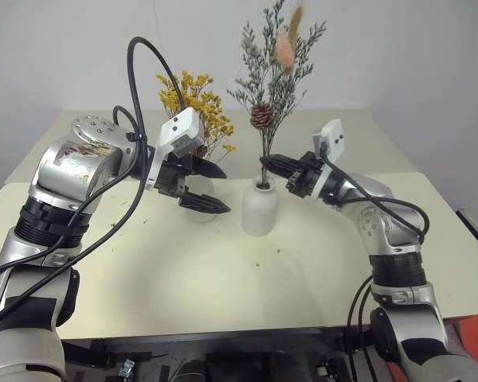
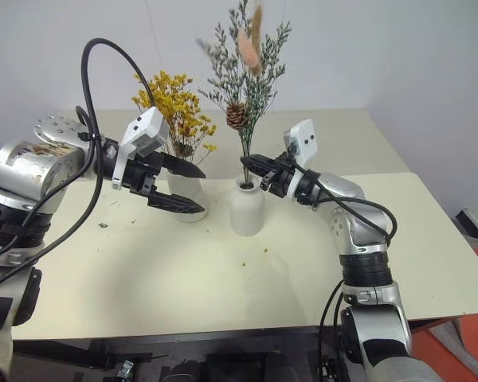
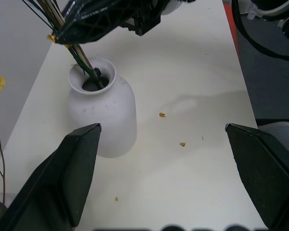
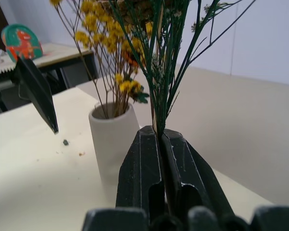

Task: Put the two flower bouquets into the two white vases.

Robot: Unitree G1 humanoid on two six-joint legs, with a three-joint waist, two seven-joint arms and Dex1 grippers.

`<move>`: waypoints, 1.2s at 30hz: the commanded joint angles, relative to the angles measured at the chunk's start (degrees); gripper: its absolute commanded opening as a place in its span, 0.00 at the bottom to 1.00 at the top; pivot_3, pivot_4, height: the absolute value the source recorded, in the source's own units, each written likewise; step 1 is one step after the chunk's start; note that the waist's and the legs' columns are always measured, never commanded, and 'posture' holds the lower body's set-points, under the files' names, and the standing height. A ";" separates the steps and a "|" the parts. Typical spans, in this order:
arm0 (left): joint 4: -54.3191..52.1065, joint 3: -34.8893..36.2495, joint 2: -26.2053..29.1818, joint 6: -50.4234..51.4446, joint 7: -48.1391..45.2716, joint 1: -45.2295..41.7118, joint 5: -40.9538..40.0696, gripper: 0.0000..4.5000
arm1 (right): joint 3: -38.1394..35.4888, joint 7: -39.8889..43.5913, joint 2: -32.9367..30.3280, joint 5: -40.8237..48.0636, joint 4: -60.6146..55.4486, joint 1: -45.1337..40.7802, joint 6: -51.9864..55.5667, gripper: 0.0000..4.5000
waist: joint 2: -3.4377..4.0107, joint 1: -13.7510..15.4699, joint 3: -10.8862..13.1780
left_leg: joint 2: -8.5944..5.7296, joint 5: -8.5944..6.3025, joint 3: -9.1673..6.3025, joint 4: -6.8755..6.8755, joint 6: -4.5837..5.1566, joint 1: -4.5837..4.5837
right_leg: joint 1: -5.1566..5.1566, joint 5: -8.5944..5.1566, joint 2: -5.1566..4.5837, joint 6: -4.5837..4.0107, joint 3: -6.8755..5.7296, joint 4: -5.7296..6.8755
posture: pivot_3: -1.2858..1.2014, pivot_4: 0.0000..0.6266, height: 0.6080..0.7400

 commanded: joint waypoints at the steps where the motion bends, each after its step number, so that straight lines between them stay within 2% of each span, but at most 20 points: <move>1: -0.34 1.89 -0.09 -0.68 0.48 -1.51 -0.22 1.00 | -0.32 0.09 -0.42 -0.42 -2.05 0.02 -2.63 0.06 | 0.00 0.00 0.00 | 0.00 0.00 0.00 0.00 0.00 0.00 | 0.00 0.00 0.00 -0.01 0.00 0.00 | 0.52 0.24 1.00; 3: -0.18 2.01 0.00 -0.73 0.54 -1.67 -0.19 1.00 | 0.00 0.06 -0.44 -0.93 -1.94 0.40 -3.23 0.17 | 0.00 -0.01 0.00 | 0.01 0.00 0.00 0.00 0.00 0.00 | 0.00 0.01 0.00 -0.01 0.00 0.00 | 0.52 0.24 1.00; 10: -0.46 2.22 0.17 -0.46 0.72 -1.73 -0.31 1.00 | 0.05 0.05 -0.70 -1.50 -2.38 1.48 -3.57 0.68 | 0.00 0.02 0.00 | 0.00 0.00 0.00 0.00 0.00 0.00 | 0.00 0.01 0.00 -0.01 0.00 0.00 | 0.52 0.24 1.00; 15: -0.40 2.27 -0.14 -0.36 1.06 -1.97 -0.35 1.00 | -0.47 0.59 -1.97 -1.09 -4.40 2.92 -2.70 1.00 | 0.00 0.09 0.00 | 0.00 0.00 0.00 0.00 0.00 0.00 | 0.01 0.00 0.00 -0.01 0.00 0.00 | 0.52 0.24 1.00; 20: -0.56 2.66 -0.25 -0.24 1.69 -1.81 -0.51 1.00 | -1.26 2.75 -6.10 0.28 -8.62 6.23 -0.32 1.00 | 0.00 0.19 0.00 | 0.00 0.00 0.00 0.00 0.00 0.00 | 0.03 0.00 0.00 0.00 0.00 -0.02 | 0.52 0.24 1.00; 25: -2.30 5.66 0.50 1.18 3.61 -0.11 -1.84 1.00 | -2.78 7.80 -13.53 3.63 -13.64 10.22 2.72 1.00 | 0.00 0.26 0.00 | 0.00 0.00 0.00 0.01 0.00 0.01 | 0.05 -0.06 0.00 0.09 0.00 -0.02 | 0.52 0.24 1.00; 33: -12.46 16.73 5.06 7.09 7.30 10.81 -9.89 1.00 | -4.97 15.04 -23.01 7.21 -14.18 12.70 4.53 1.00 | -0.01 -0.03 0.00 | 0.06 0.00 0.02 0.01 0.00 0.21 | 0.17 -0.11 0.05 0.14 0.05 -0.02 | 0.52 0.24 1.00; 36: -17.66 24.52 4.55 8.62 11.57 17.32 -13.82 1.00 | -4.57 16.67 -25.14 6.48 -13.20 13.31 3.65 1.00 | -0.01 0.15 0.00 | 0.06 0.00 0.01 0.01 0.00 0.23 | 0.23 -0.11 0.03 0.15 0.02 -0.07 | 0.52 0.24 1.00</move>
